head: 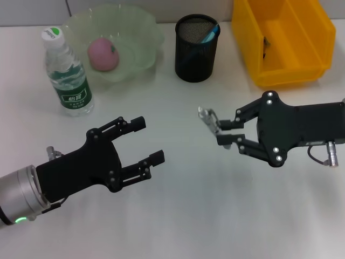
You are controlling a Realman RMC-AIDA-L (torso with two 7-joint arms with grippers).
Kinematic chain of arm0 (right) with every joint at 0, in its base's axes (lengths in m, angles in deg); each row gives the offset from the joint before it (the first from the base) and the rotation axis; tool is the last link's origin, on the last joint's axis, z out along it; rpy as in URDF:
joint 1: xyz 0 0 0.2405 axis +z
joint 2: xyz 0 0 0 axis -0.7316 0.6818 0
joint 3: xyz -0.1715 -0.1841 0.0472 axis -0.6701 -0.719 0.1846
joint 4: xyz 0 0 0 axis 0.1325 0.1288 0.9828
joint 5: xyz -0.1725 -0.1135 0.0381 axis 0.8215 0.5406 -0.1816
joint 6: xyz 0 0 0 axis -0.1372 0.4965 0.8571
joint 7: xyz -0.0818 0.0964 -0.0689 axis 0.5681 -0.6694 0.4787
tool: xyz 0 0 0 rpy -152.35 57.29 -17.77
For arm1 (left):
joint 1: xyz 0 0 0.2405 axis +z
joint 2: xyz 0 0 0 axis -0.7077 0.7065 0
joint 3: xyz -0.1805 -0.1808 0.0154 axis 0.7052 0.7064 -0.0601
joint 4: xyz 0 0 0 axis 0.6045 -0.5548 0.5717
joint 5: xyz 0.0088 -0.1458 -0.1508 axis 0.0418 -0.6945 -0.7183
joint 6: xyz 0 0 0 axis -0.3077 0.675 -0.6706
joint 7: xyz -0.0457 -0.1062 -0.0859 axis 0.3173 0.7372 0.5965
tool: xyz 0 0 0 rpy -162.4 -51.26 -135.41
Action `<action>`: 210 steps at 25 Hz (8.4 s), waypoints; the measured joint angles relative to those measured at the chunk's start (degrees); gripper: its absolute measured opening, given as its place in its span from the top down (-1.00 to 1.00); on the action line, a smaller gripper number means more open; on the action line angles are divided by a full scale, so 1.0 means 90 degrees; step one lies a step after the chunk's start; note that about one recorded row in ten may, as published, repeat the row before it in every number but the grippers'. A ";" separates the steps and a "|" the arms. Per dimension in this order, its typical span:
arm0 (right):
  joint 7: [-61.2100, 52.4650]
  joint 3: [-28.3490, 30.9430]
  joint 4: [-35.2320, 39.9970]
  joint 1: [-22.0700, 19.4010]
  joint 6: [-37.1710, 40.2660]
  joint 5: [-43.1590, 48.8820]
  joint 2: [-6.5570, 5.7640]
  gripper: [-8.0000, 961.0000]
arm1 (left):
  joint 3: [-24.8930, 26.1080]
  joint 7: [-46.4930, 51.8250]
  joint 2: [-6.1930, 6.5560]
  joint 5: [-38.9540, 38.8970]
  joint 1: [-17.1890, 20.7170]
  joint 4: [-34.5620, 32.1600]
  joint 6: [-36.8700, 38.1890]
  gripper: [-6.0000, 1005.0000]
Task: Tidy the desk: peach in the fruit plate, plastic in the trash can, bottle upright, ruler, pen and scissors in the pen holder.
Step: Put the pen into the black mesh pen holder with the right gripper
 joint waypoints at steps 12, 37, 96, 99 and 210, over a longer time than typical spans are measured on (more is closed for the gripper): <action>0.0119 0.0380 -0.0485 0.0039 -0.0009 -0.0168 -0.0034 0.70 | 0.0000 -0.0008 -0.0009 0.0001 -0.0003 -0.0008 0.0217 -0.56; 0.0100 0.0555 -0.1216 0.0005 -0.0432 -0.0686 0.0066 0.70 | -0.0056 -0.0146 -0.0028 0.0001 0.0076 0.0186 0.0330 -0.56; 0.5379 0.1435 -0.4626 0.1588 -0.3715 -0.3845 0.0191 0.70 | -0.0049 -0.0063 -0.0050 0.0000 -0.0245 0.0340 0.0565 -0.56; 0.5423 0.1460 -0.4625 0.1646 -0.3829 -0.3821 0.0191 0.70 | -0.0049 -0.0062 -0.0055 0.0000 -0.0253 0.0343 0.0574 -0.56; 0.3047 0.2440 -0.4646 0.2347 -0.5730 -0.3850 0.0191 0.64 | 0.0742 -0.0420 0.0042 0.0000 0.0506 0.0339 -0.0407 -0.56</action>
